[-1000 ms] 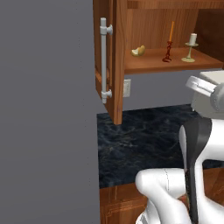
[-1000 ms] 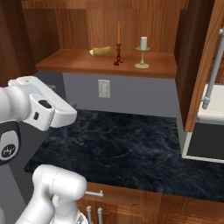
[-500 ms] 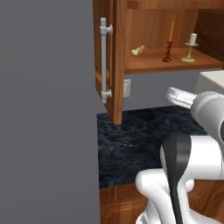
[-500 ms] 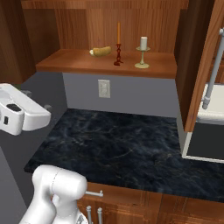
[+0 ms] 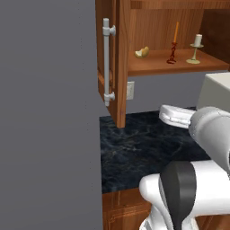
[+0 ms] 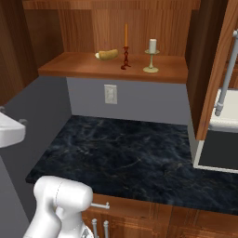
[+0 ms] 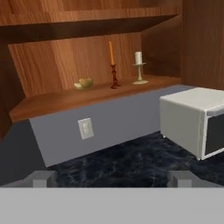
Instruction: Pick the candle and candle from the dining table and place them in the open cabinet. Close the cabinet after placing the objects.
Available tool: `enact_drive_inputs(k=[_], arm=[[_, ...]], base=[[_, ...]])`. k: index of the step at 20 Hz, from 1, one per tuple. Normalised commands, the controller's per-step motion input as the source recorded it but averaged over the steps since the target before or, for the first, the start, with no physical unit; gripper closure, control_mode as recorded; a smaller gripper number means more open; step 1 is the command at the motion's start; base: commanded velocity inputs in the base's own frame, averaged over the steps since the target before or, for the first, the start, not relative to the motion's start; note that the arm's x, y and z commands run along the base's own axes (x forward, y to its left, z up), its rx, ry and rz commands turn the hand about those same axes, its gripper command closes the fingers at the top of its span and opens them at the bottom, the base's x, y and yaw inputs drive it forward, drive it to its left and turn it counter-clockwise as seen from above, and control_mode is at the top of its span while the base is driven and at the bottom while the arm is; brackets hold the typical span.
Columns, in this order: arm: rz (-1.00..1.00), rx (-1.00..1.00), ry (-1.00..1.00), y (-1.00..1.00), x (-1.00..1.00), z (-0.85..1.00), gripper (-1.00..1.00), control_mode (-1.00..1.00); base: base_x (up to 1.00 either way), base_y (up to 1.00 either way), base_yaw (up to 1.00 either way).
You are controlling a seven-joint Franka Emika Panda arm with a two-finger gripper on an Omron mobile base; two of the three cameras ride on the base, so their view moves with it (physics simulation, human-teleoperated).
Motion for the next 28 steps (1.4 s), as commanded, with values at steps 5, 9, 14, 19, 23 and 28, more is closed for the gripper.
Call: enact_drive_inputs(k=[5,9,14,19,23,28], arm=[[0.13,-0.06,-0.01,0.23,-0.34,-0.20,-1.00,-1.00],[0.14,-0.05,-0.02,0.30,-0.25,-0.18,-1.00,-1.00],[0.13,-0.04,-0.02,0.41,-0.16,-0.10,-1.00,-1.00],[0.10,-0.04,-0.02,0.42,-0.05,-0.04,-1.00,-1.00],[0.05,-0.04,-0.03,0.41,0.00,0.00,-1.00,-1.00],[0.00,-0.07,-0.09,0.28,-0.01,0.00,-1.00,-1.00]], base=[[0.00,0.00,0.00],[0.00,0.00,0.00],[0.00,0.00,0.00],[0.00,0.00,0.00],[0.00,0.00,0.00],[0.00,0.00,0.00]])
